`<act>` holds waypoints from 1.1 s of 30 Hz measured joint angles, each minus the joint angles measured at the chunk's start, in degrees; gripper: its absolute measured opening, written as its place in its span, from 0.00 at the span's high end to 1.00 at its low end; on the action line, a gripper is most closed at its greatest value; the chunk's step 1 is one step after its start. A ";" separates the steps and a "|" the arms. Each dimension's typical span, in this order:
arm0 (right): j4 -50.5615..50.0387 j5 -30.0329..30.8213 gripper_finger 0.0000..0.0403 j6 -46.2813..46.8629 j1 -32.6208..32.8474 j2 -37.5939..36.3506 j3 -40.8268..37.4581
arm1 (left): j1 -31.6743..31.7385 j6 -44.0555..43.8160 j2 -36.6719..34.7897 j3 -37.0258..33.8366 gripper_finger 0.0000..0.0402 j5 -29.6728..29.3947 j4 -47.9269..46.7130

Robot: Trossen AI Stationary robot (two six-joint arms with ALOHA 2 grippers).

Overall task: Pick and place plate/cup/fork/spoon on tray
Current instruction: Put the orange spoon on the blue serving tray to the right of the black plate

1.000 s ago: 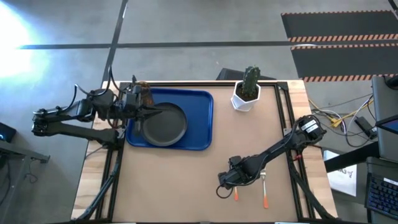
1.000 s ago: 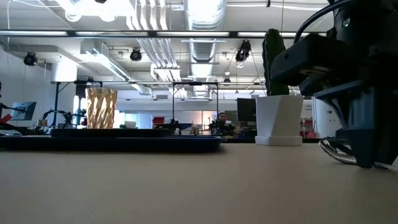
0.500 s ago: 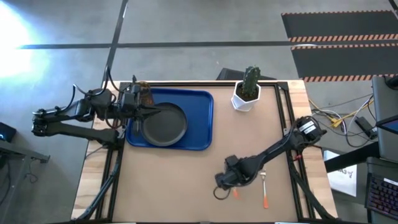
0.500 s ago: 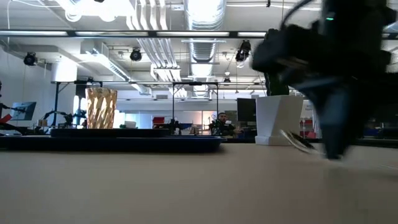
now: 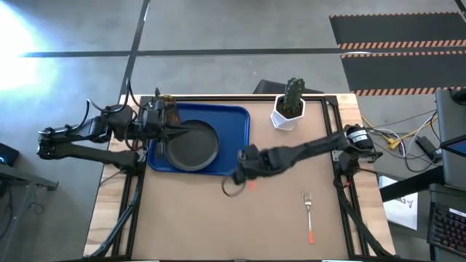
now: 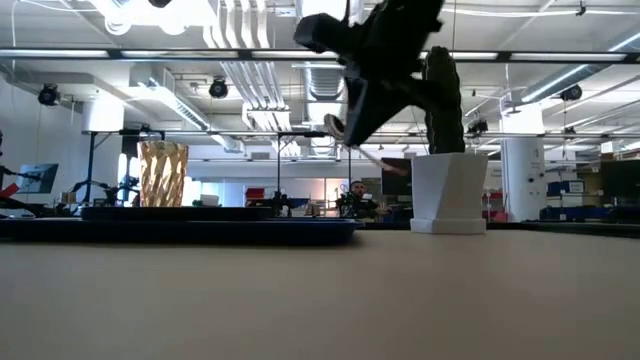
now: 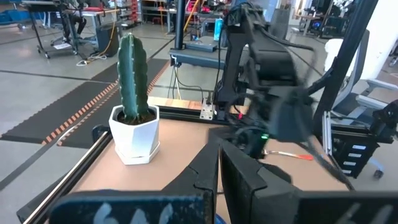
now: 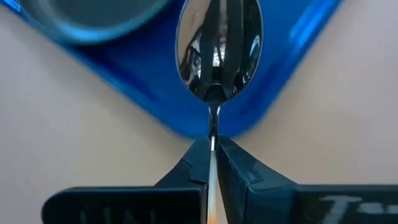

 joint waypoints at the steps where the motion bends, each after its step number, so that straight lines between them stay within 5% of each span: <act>1: 1.06 0.05 0.98 -1.73 -1.33 0.22 0.11 | 0.00 0.00 -0.03 -0.01 1.00 0.00 -0.23; 9: 11.22 0.50 0.98 -12.27 -10.32 2.25 0.25 | 0.00 0.02 -0.26 -0.03 1.00 0.02 -1.07; 21: 13.57 -3.83 0.98 -13.25 -15.91 7.61 0.23 | 0.00 0.06 -0.75 -0.03 1.00 -0.29 -1.05; 33: 14.23 3.21 0.98 4.65 -15.79 10.72 0.25 | 0.04 9.77 -1.76 -0.03 1.00 -1.79 -0.72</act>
